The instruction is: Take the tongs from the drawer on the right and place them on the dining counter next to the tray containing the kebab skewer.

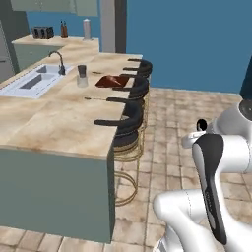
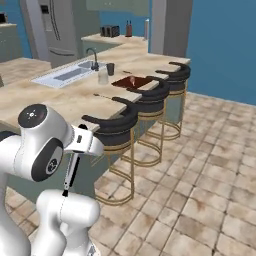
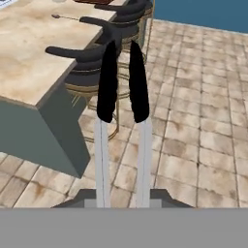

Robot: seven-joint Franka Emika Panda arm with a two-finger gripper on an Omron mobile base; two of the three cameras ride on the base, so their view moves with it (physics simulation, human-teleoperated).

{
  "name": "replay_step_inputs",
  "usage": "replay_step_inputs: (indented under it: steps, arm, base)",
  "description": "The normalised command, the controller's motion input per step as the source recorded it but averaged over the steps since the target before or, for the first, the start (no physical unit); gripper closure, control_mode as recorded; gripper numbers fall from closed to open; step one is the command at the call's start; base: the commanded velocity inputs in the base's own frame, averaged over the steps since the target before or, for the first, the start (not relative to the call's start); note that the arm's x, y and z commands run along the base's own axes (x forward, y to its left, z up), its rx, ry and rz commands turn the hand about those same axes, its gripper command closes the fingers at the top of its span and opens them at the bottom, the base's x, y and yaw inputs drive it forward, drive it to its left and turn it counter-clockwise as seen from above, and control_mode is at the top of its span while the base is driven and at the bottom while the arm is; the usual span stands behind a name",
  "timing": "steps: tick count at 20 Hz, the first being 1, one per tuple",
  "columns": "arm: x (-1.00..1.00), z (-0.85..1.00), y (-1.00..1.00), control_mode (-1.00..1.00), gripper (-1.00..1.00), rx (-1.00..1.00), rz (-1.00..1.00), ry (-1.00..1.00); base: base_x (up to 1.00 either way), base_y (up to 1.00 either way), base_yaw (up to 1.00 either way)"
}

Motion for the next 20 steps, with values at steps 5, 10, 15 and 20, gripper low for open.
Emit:
replay_step_inputs:
  steps: [5,10,15,20]
  arm:
    - [0.00,0.00,0.00,1.00,1.00,0.00,0.00,0.00]
    - [0.00,0.00,0.00,1.00,1.00,0.00,0.00,0.00]
    - [0.00,0.00,0.00,1.00,1.00,0.00,0.00,0.00]
    - [0.00,0.00,0.00,1.00,1.00,0.00,0.00,0.00]
  base:
    - [0.52,-0.93,0.54]
    - [0.60,-1.00,0.38]
    - [0.50,-1.00,0.23]
    - [0.37,-0.93,0.48]
